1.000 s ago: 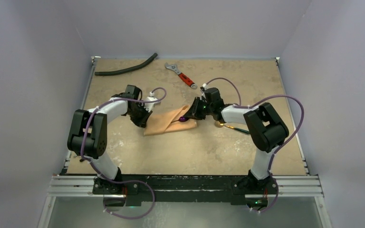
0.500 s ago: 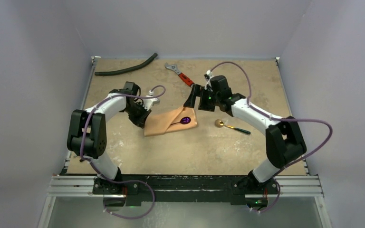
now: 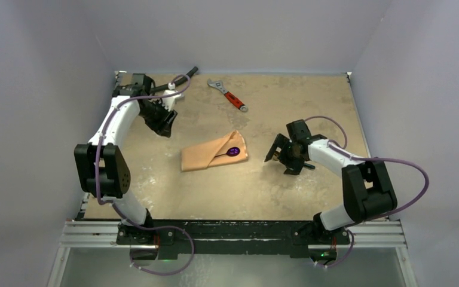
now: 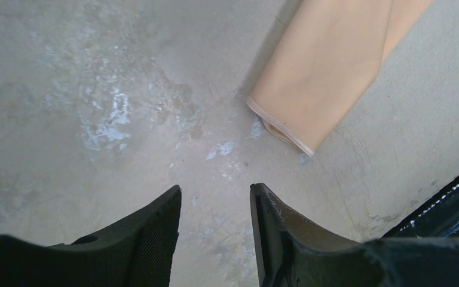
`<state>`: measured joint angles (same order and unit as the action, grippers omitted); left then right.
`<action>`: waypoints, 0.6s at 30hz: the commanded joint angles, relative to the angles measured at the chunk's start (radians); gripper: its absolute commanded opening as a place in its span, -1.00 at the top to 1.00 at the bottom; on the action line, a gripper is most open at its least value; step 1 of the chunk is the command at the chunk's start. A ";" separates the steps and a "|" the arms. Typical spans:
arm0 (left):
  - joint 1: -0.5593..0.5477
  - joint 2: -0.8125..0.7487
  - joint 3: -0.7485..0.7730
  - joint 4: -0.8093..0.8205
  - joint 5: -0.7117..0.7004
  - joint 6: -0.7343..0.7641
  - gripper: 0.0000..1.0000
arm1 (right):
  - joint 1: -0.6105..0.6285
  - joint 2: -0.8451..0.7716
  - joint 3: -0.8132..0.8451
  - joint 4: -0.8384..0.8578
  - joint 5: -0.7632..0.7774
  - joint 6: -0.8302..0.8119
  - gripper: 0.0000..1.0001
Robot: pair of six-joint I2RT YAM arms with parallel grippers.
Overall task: Fold the napkin into a case and place the utensils inside
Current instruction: Pick up the spoon from the center of the board.
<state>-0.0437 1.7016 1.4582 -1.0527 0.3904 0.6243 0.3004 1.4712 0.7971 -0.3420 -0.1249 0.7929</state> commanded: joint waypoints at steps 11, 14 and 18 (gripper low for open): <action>0.023 0.006 0.119 -0.048 0.114 -0.001 0.08 | -0.210 -0.057 -0.015 -0.152 0.284 0.141 -0.96; 0.023 0.017 0.120 -0.046 0.133 -0.003 0.08 | -0.253 -0.049 0.003 -0.150 0.343 0.115 -0.97; 0.024 0.019 0.104 -0.042 0.149 -0.004 0.06 | -0.260 0.025 0.068 -0.110 0.391 0.089 -0.97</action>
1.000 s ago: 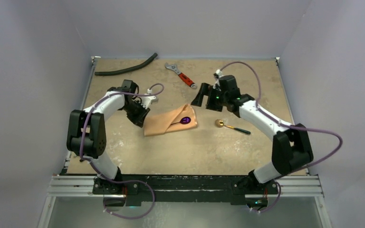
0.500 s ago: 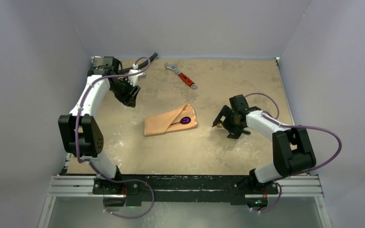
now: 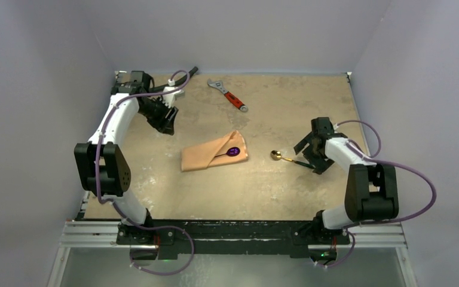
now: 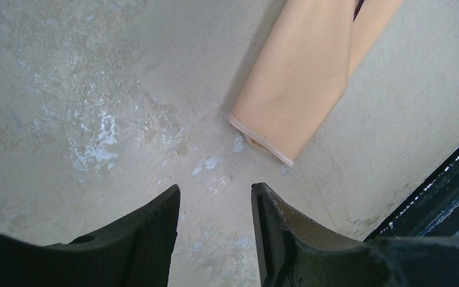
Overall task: Fold the napkin into a case and place the utensils inside
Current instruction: Pick up the spoon from the center of the board.
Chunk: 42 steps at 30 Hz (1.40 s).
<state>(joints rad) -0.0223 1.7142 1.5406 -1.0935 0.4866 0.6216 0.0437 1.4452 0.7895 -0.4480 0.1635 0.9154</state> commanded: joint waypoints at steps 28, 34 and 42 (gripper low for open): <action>0.002 -0.031 -0.043 0.055 0.049 -0.031 0.04 | 0.159 0.158 0.130 0.066 0.014 -0.271 -0.97; 0.001 -0.036 -0.042 0.054 0.050 -0.035 0.04 | 0.176 0.219 0.141 0.091 -0.044 -0.327 -0.80; 0.002 -0.043 -0.039 0.060 0.045 -0.046 0.03 | 0.192 0.246 0.125 0.120 -0.060 -0.353 0.16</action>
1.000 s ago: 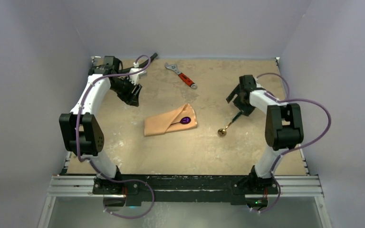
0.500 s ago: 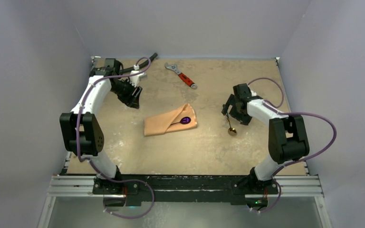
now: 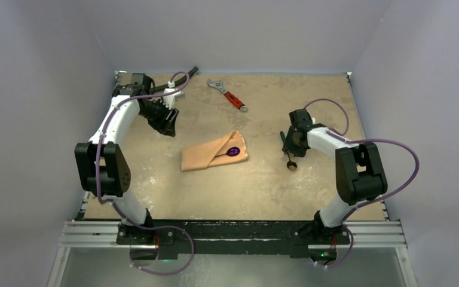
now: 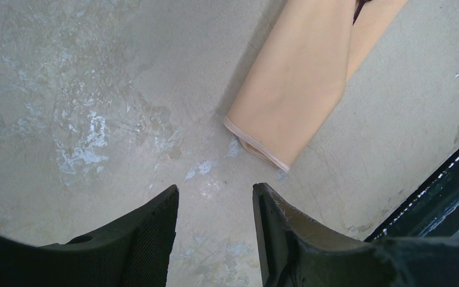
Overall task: Fold the napkin into a case and place the utensils inside
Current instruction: Pick up the spoon from the center of the board.
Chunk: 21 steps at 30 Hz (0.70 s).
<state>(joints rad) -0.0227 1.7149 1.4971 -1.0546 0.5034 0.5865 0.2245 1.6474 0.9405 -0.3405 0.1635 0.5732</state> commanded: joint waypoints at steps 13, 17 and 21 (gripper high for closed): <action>0.001 -0.039 0.081 -0.036 0.094 0.029 0.03 | 0.066 -0.045 0.022 0.066 -0.100 -0.105 1.00; 0.001 -0.048 0.159 -0.156 0.214 0.235 0.02 | 0.101 -0.144 0.116 0.041 -0.171 -0.164 1.00; -0.001 -0.126 0.156 -0.214 0.310 0.527 -0.11 | 0.190 -0.165 0.232 0.006 -0.313 -0.214 1.00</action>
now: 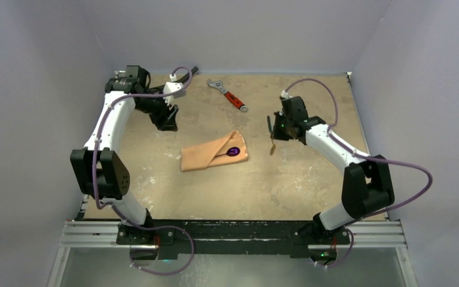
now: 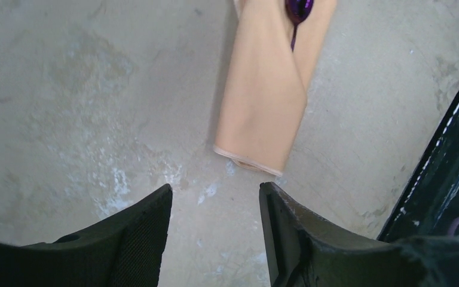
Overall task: Fold the napkin into a case and place the utensils inside
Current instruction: Pick up the spoon from the center of the board, then pass from the right arm to the left
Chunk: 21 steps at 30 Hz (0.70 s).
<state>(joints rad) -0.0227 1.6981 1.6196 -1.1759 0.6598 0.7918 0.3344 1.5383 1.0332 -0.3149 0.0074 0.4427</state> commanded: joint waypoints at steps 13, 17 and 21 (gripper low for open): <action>-0.244 -0.638 -0.503 0.518 -0.069 0.702 -0.55 | 0.221 0.012 0.340 -0.003 -0.567 -0.100 1.00; -0.270 -0.722 -0.612 0.570 -0.051 0.771 -0.59 | 0.237 0.010 0.295 0.069 -0.673 -0.045 1.00; -0.293 -0.813 -0.763 0.759 -0.050 0.824 -0.60 | 0.242 0.032 0.284 0.154 -0.771 0.060 1.00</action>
<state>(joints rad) -0.2955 0.9604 0.9611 -0.6399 0.5896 1.5131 0.5663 1.5669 1.3228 -0.2783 -0.6029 0.4007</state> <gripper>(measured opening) 0.796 0.005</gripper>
